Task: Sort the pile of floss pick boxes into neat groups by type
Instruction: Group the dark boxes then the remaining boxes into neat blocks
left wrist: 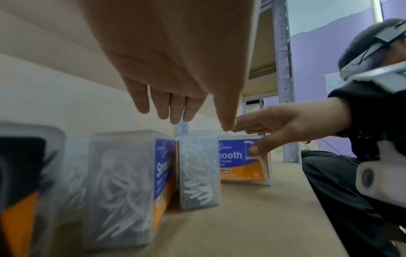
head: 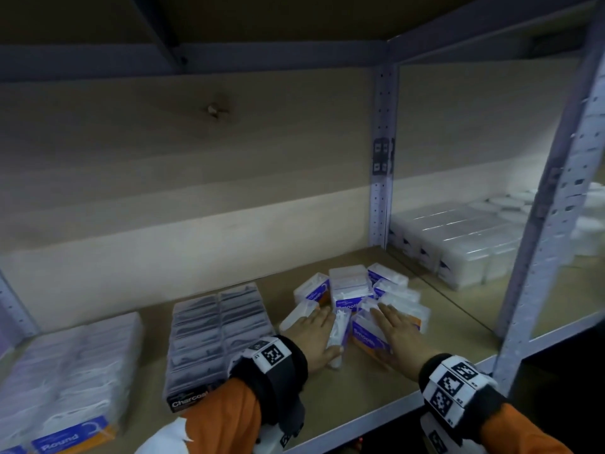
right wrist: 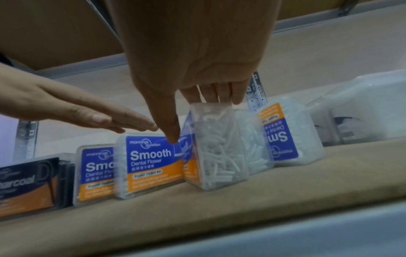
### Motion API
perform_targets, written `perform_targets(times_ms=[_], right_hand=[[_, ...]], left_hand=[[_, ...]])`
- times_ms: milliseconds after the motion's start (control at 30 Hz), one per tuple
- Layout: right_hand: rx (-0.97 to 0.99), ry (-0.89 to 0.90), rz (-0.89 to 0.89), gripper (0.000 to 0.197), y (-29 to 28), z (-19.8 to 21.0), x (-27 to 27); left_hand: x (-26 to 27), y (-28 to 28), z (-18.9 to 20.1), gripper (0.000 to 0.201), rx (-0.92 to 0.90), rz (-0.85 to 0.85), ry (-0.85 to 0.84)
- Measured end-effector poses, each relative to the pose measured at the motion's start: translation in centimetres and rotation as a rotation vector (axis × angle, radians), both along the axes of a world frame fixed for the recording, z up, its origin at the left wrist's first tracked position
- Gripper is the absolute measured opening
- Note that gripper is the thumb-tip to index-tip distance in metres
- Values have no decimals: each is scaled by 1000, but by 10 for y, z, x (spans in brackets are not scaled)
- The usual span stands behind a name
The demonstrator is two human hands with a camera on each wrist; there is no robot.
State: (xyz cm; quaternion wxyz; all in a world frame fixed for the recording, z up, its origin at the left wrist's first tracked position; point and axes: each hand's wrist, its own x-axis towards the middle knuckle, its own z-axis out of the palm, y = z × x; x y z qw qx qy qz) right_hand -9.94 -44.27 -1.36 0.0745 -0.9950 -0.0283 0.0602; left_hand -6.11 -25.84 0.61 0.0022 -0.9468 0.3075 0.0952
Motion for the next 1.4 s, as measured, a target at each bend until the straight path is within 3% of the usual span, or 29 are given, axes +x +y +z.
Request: perform_targets(times_ms=[400, 833, 1400], right_hand=[[-32, 58, 36, 66, 4, -13, 8], [4, 49, 13, 66, 1, -26, 17], [-14, 12, 47, 68, 1, -20, 14]], left_hand=[[5, -14, -36, 74, 78, 80, -15], [9, -19, -42, 84, 86, 116, -6], [6, -21, -43, 79, 24, 170, -45]])
